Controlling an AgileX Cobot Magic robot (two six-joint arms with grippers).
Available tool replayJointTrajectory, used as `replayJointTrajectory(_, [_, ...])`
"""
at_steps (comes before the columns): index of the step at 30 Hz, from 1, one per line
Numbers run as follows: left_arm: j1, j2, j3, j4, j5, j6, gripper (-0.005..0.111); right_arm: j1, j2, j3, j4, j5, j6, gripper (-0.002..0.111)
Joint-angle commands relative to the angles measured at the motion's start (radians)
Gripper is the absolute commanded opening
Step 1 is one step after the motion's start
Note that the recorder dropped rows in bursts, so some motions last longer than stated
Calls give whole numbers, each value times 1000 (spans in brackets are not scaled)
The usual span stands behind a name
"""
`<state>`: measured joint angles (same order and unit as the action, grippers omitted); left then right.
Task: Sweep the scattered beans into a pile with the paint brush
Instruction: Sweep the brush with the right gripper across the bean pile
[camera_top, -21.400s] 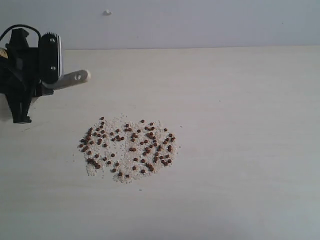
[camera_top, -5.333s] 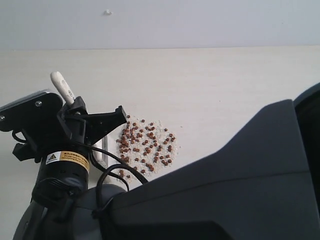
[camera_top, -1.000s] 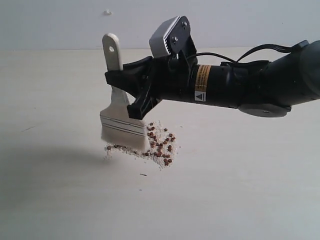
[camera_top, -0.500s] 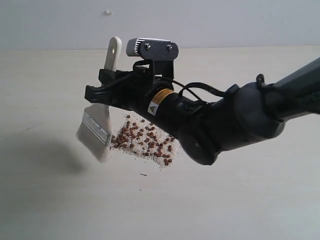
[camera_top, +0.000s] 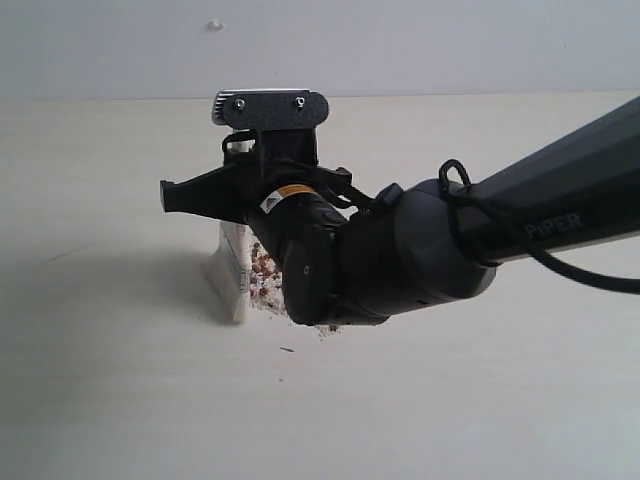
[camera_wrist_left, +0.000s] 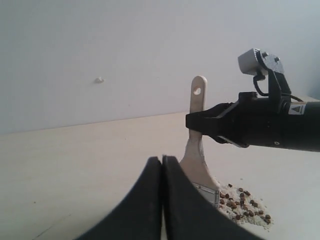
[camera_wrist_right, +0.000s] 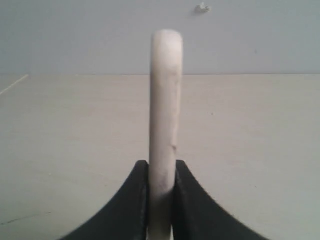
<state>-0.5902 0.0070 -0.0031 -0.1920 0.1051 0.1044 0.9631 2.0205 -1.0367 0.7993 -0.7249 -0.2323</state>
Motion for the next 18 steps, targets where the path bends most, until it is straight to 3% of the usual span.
replayJointTrajectory(1, [1, -7, 3, 2, -1, -4, 0, 1, 2, -7, 129, -47, -115, 0])
replayJointTrajectory(11, [1, -7, 3, 2, -1, -4, 0, 1, -20, -7, -200, -20, 232, 0])
replayJointTrajectory(18, [1, -7, 3, 2, -1, -4, 0, 1, -18, -7, -272, 96, 350, 0])
